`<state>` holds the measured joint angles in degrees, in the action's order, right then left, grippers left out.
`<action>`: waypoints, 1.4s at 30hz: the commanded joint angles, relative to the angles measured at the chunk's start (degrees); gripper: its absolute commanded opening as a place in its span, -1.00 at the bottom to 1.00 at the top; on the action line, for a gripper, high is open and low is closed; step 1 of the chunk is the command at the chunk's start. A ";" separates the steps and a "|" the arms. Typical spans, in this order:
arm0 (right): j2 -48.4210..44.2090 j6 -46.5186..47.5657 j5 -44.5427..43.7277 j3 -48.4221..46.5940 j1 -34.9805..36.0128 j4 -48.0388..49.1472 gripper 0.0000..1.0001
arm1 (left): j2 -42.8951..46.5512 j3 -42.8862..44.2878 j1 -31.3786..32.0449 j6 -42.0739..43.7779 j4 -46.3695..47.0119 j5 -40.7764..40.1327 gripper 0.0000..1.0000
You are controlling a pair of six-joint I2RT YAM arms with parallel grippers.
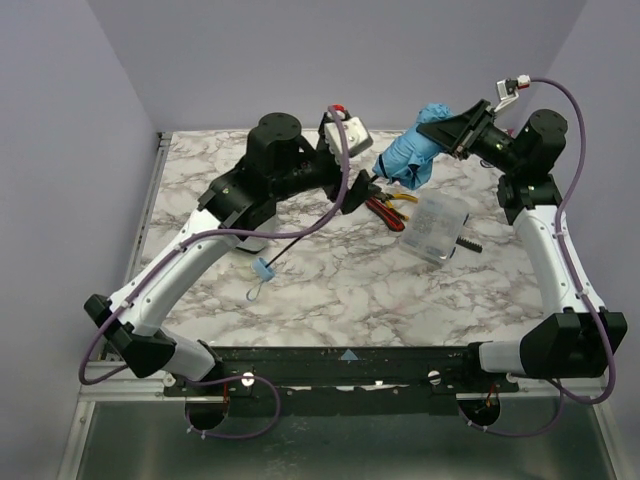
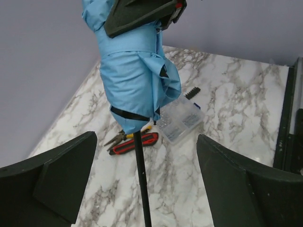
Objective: Open the umbrella
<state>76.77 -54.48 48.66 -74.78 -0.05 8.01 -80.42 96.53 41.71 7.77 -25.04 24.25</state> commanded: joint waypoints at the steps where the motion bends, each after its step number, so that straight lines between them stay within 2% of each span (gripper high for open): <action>1: 0.10 -6.17 -7.06 0.61 0.03 -0.19 -0.99 | -3.92 3.90 6.68 13.69 1.48 -16.14 0.82; 7: -0.30 -11.97 -15.93 -0.45 5.44 -7.80 -0.99 | -8.70 5.36 11.53 25.67 3.64 -25.85 0.97; 11: 0.45 -16.22 -15.79 -0.96 6.29 -9.78 -0.99 | -12.70 6.42 13.65 32.77 4.56 -32.36 0.97; 16: 0.25 -16.54 -14.28 -1.39 6.65 -10.23 -0.99 | -16.80 7.68 13.21 36.63 4.21 -40.48 0.96; 18: -0.27 -16.37 -13.47 -0.63 6.62 -10.21 -0.99 | -16.16 6.78 12.16 35.37 3.54 -39.16 0.79; 22: -1.13 -16.98 -10.82 1.09 6.81 -9.77 -0.99 | -14.22 4.74 10.13 33.54 3.46 -35.36 0.09; 24: -1.66 -16.44 -9.79 1.47 7.49 -9.81 -0.98 | -13.49 3.72 9.30 32.93 3.58 -32.84 -0.13; 25: -1.91 -16.03 -9.20 1.69 7.75 -9.97 -0.89 | -13.24 3.58 8.97 32.57 3.24 -31.48 -0.28; 27: -2.13 -14.49 -8.31 2.22 7.88 -9.79 -0.49 | -12.79 3.87 8.61 31.17 1.69 -28.84 -0.73; 29: -2.43 -11.28 -8.93 2.40 7.87 -9.99 0.05 | -12.20 4.60 8.10 29.21 -1.47 -24.93 -1.00; 30: -2.46 -7.98 -8.86 2.14 7.79 -9.94 0.29 | -11.70 4.85 7.69 27.92 -2.55 -22.55 -1.00; 32: -2.58 -0.42 -7.16 1.17 7.00 -9.99 0.56 | -10.59 5.29 6.40 25.63 -5.16 -17.42 -1.00; 35: -2.87 6.98 -1.84 -0.53 2.60 -9.67 0.73 | -9.50 7.27 4.06 21.63 -10.69 -9.79 -1.00; 38: -2.11 10.98 8.47 -2.85 -3.36 -4.74 0.75 | -8.86 9.08 1.10 18.25 -16.48 -0.18 -1.00; 42: -2.45 29.06 20.13 -9.09 -4.53 -8.81 0.72 | -8.69 9.62 -1.84 17.40 -22.58 8.66 -1.00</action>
<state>76.12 -45.39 53.39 -77.03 -3.77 -2.26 -91.61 103.66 41.95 28.56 -38.37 17.65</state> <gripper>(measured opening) 0.875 0.195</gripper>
